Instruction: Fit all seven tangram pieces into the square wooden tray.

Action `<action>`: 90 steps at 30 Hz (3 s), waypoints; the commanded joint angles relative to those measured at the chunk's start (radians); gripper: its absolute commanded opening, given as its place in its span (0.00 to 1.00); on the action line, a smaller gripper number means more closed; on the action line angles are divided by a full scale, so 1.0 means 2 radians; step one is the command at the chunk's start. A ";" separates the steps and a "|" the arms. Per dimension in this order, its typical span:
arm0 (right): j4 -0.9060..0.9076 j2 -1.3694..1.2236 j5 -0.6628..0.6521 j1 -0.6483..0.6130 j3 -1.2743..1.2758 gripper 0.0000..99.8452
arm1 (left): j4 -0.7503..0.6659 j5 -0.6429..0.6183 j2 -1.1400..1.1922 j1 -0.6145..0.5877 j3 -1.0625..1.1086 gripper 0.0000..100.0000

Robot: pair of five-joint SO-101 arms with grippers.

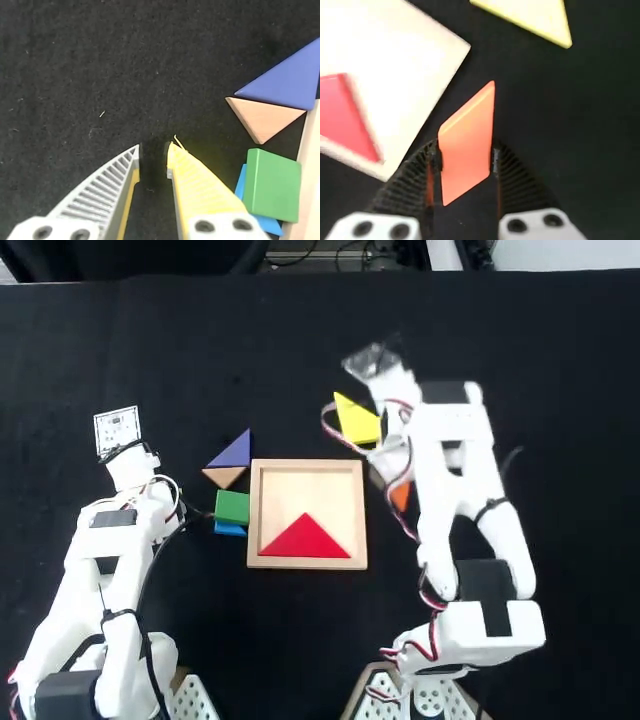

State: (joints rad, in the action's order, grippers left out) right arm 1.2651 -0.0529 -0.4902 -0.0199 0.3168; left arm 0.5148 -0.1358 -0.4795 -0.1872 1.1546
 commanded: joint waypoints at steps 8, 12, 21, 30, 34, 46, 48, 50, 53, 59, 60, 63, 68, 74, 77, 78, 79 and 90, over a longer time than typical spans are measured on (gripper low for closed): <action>-0.094 -0.023 0.053 0.026 0.034 0.01 | -0.008 -0.005 -0.012 0.006 -0.003 0.10; -0.113 -0.063 0.059 0.012 0.023 0.01 | -0.008 -0.005 -0.012 0.006 -0.003 0.10; -0.107 -0.122 0.142 -0.012 -0.025 0.10 | -0.008 -0.005 -0.010 0.007 -0.006 0.10; -0.051 -0.059 0.104 -0.031 -0.027 0.20 | -0.008 -0.005 -0.010 0.007 -0.006 0.10; -0.043 -0.023 0.104 -0.038 -0.026 0.20 | -0.008 -0.005 -0.010 0.007 -0.006 0.10; -0.063 -0.075 0.105 -0.048 -0.030 0.20 | -0.008 -0.005 -0.010 0.007 -0.006 0.10; -0.062 -0.075 0.105 -0.055 -0.030 0.20 | -0.008 -0.005 -0.010 0.007 -0.006 0.10; -0.062 -0.075 0.105 -0.060 -0.030 0.20 | -0.008 -0.005 -0.010 0.007 -0.006 0.10; -0.068 -0.079 0.105 -0.061 -0.030 0.20 | -0.008 -0.005 -0.010 0.007 -0.006 0.10; -0.079 -0.079 0.104 -0.056 -0.030 0.20 | -0.008 -0.005 -0.010 0.007 -0.006 0.10; -0.079 -0.080 0.103 -0.056 -0.029 0.20 | -0.008 -0.005 -0.010 0.007 -0.006 0.10; -0.077 -0.089 0.102 -0.054 -0.028 0.20 | -0.008 -0.005 -0.010 0.007 -0.006 0.10; -0.078 -0.133 0.102 -0.056 -0.030 0.20 | -0.008 -0.005 -0.010 0.007 -0.006 0.10; -0.075 -0.140 0.077 -0.057 -0.039 0.14 | -0.008 -0.005 -0.010 0.007 -0.006 0.10; -0.071 -0.141 0.051 -0.057 -0.038 0.09 | -0.008 -0.005 -0.010 0.007 -0.006 0.10; -0.067 -0.141 0.051 -0.054 -0.040 0.09 | -0.008 -0.005 -0.010 0.007 -0.006 0.10; -0.064 -0.141 0.049 -0.054 -0.040 0.10 | -0.008 -0.005 -0.010 0.007 -0.006 0.10; -0.032 -0.125 0.035 -0.054 -0.056 0.10 | -0.008 -0.005 -0.010 0.007 -0.006 0.10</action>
State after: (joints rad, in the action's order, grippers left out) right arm 1.1485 -0.3214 -0.4120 -0.1243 0.2309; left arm 0.5148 -0.1358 -0.4795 -0.1826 1.1607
